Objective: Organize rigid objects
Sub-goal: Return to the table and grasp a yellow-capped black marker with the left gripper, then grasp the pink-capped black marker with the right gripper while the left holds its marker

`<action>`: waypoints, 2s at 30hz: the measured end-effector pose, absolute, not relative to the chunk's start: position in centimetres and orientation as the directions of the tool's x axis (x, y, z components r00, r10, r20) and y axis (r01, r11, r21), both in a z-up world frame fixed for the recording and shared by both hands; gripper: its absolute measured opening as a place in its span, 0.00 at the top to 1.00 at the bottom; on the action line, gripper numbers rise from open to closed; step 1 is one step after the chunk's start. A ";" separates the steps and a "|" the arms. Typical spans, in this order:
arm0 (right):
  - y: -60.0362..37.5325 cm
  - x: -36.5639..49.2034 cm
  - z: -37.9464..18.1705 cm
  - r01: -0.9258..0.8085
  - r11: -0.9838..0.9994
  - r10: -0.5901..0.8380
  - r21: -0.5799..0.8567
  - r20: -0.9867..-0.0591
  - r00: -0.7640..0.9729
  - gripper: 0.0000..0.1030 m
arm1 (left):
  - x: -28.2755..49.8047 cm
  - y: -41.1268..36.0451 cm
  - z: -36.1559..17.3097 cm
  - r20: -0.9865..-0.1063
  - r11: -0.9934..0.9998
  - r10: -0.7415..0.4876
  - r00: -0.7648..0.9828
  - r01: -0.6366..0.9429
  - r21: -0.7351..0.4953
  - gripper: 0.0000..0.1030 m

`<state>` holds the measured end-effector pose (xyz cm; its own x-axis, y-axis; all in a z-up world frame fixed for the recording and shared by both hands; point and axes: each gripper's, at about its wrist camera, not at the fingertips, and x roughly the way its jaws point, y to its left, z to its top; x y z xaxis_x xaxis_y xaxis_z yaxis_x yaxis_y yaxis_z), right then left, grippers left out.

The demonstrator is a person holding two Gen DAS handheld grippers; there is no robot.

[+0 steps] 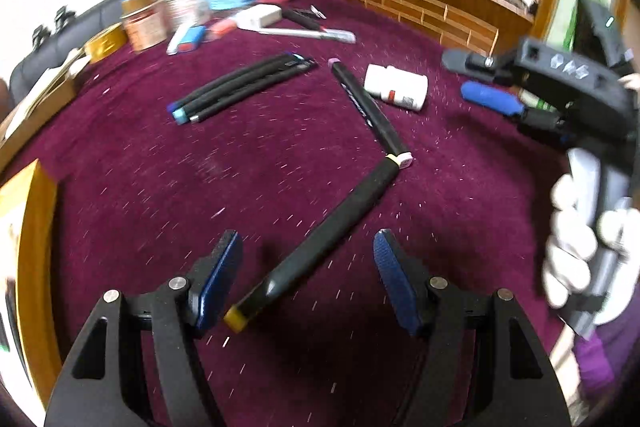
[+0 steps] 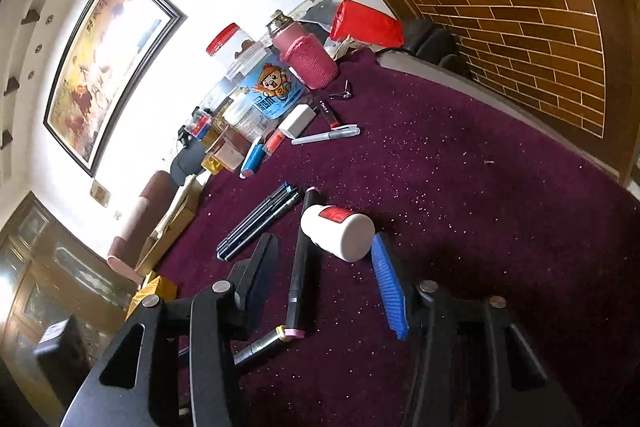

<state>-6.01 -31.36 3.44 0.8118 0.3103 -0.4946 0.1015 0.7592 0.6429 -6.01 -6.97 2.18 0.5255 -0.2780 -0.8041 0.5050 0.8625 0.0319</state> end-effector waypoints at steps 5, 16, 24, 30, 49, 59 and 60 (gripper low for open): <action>-30.5 -5.9 3.5 0.073 0.781 0.323 0.621 -0.500 0.803 0.57 | -4.7 -8.3 1.0 -0.813 0.861 -0.231 0.534 0.502 0.086 0.36; -29.3 -5.6 3.1 0.068 0.818 0.326 0.572 -0.558 0.763 0.50 | -6.6 -1.7 1.4 -0.836 0.916 -0.286 0.469 0.391 -0.093 0.88; -23.1 -2.7 3.2 0.025 0.962 0.194 0.271 -0.746 0.637 0.50 | -7.7 1.7 0.6 -0.771 0.911 -0.387 0.506 0.338 -0.235 0.87; -20.3 -0.3 2.3 0.026 0.994 0.074 0.108 -0.816 0.574 0.87 | -7.7 2.1 0.5 -0.756 0.909 -0.399 0.519 0.335 -0.250 0.87; -17.3 -6.1 3.2 -0.113 0.971 0.240 0.212 -0.856 0.459 0.82 | -8.5 -1.4 1.0 -0.787 0.903 -0.299 0.540 0.426 -0.052 0.79; -15.0 -5.7 2.5 -0.146 0.987 0.131 0.066 -0.857 0.498 0.87 | -9.4 3.2 2.0 -0.724 0.905 -0.408 0.557 0.351 -0.240 0.88; -15.3 -5.6 2.5 -0.140 0.986 0.150 0.092 -0.856 0.495 0.87 | -9.6 3.6 2.3 -0.714 0.902 -0.418 0.562 0.349 -0.253 0.88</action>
<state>-5.59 -15.30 2.50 0.4947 0.1496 -0.8561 -0.1397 0.9859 0.0916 -9.61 3.58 2.31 0.5622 -0.4175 -0.7139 0.3492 0.9023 -0.2528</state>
